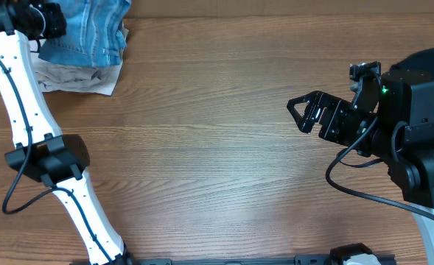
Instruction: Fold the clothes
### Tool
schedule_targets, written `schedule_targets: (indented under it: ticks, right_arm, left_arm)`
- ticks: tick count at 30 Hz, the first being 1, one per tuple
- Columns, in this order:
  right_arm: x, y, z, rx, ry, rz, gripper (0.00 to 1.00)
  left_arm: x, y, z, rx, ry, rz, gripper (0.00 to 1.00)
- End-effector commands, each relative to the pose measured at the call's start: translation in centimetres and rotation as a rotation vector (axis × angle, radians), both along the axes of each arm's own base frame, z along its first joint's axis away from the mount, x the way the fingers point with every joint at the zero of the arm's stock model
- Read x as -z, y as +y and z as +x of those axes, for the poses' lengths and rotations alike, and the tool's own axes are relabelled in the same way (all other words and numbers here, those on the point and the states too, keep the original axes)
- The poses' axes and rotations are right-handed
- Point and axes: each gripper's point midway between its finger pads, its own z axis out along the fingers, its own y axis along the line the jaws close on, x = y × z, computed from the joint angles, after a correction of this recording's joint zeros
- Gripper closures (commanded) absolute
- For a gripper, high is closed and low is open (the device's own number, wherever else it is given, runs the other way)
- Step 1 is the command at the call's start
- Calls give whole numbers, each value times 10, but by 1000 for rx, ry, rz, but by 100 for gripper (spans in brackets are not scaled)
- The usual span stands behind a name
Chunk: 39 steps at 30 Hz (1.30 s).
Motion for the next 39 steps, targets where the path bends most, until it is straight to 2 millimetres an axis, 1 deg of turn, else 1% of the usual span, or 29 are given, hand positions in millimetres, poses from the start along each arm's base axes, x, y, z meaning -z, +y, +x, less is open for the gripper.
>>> schedule_targets:
  ticks: [1, 3, 8, 10, 12, 15, 20, 25, 26, 33, 37, 39]
  right_arm:
    - [-1, -2, 2, 12, -3, 2, 0]
    - [-1, -2, 2, 12, -3, 1, 0]
    - [-1, -2, 1, 12, -2, 1, 0]
    - [-1, -2, 1, 12, -2, 2, 0]
    - [-1, -2, 1, 12, -2, 2, 0]
    - [-1, -2, 2, 12, -2, 1, 0]
    - [-1, -2, 2, 12, -2, 1, 0]
    - [-1, -2, 2, 12, -2, 2, 0]
    - [-1, -2, 2, 12, -2, 2, 0]
    - [-1, -3, 2, 14, -2, -1, 0]
    - [-1, -3, 2, 15, -2, -1, 0]
    - [-1, -3, 2, 15, -2, -1, 0]
  left_arm:
    - [-97, -20, -22, 32, -207, 18, 96]
    - [-101, -21, -23, 32, -214, 20, 96]
    - [-96, -22, -24, 33, -199, 9, 96]
    - [-98, -29, -23, 62, -208, -22, 96]
    - [-97, -31, -24, 62, -202, -39, 96]
    - [-91, -31, -26, 54, -177, -52, 96]
    - [-73, -27, -18, 48, -147, -59, 95]
    - [-41, -18, -3, 37, -102, -74, 95]
    - [-27, -17, 2, 34, -81, -83, 95]
    - [30, -13, 29, 28, -28, -153, 94]
    - [59, -4, 40, 9, -3, -153, 93]
    - [76, 6, 45, -20, 10, -144, 92]
